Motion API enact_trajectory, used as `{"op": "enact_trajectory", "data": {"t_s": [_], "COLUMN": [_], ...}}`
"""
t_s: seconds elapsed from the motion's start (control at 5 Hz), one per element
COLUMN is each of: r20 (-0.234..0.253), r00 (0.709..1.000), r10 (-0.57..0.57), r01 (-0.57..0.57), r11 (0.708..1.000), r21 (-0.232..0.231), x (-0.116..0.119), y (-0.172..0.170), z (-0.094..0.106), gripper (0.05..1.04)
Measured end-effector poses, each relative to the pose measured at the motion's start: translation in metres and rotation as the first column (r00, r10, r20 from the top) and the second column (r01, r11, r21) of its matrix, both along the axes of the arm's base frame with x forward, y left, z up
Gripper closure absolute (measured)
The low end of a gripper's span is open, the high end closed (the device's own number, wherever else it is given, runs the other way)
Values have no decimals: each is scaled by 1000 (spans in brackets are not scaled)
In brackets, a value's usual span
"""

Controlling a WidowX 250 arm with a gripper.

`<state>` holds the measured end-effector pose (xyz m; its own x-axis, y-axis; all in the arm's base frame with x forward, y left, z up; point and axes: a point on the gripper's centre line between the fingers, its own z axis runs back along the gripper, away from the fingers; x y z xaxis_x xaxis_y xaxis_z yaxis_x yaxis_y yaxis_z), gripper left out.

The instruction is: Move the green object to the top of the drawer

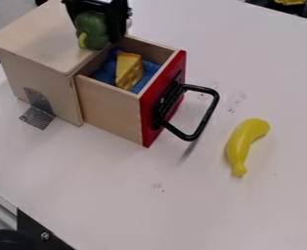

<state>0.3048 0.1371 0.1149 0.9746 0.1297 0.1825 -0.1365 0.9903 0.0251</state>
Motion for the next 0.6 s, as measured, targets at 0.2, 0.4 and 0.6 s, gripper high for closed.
{"op": "enact_trajectory", "data": {"t_s": [0.2,0.4,0.6], "r20": [-1,0,-4], "r00": [1000,1000,1000], "r10": [19,29,-6], "r01": [-19,-29,6], "r11": [1000,1000,1000], "r21": [-4,-3,-1], "x": [-5,-7,-8], "y": [19,35,36], "z": [-1,-2,-3], "gripper": [243,243,243]}}
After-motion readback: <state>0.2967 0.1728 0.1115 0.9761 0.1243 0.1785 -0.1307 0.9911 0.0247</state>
